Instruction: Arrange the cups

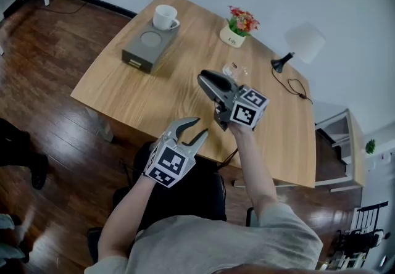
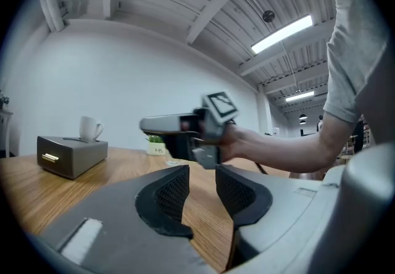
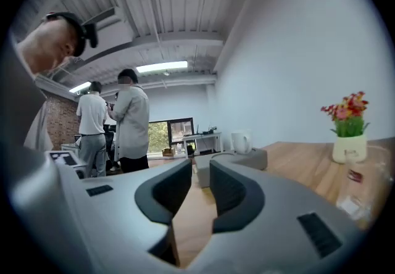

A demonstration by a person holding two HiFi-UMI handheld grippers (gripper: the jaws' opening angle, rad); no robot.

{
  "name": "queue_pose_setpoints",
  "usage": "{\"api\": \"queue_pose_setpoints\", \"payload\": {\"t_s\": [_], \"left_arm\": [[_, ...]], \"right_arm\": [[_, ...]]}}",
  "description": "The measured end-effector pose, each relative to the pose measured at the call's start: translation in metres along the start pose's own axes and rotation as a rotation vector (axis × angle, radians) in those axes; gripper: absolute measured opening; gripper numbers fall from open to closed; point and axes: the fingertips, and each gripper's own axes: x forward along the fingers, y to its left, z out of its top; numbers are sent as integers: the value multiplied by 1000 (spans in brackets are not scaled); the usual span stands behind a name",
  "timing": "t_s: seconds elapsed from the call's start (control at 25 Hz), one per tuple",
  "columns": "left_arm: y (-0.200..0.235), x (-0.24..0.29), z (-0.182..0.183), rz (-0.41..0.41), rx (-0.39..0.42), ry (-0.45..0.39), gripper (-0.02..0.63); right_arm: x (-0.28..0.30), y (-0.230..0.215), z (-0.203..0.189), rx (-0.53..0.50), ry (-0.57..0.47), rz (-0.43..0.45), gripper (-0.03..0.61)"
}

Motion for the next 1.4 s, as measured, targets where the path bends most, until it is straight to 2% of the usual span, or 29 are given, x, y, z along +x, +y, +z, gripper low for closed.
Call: {"api": "queue_pose_setpoints", "payload": {"t_s": [0.12,0.24,0.44,0.64,0.8,0.88,1.0,1.16,1.4], "left_arm": [[0,-1,0,4,24,11,132],[0,0,-2,10,63,29,132],[-3,3,-4,24,91,36,132],[-8,11,-4,37,81,23,132],[-2,-1,-8,20,106,59,132],[0,0,-8,33,106,50,130],[0,6,-10,58,99,35,130],[0,0,-9,44,107,51,130],[-2,1,-8,50,97,47,130]], "right_arm": [[-73,33,-10,-82,-67,-123,84],[-116,51,-20,-190,-106,-227,83],[-127,64,-42,-314,-93,-251,83],[-138,61,-48,-317,-65,-232,83],[-142,66,-56,-247,-82,-258,83],[-142,65,-61,-222,-68,-263,83],[-141,62,-61,-236,-43,-240,83],[-137,67,-66,-201,-32,-246,83],[-134,67,-74,-201,13,-227,83]]}}
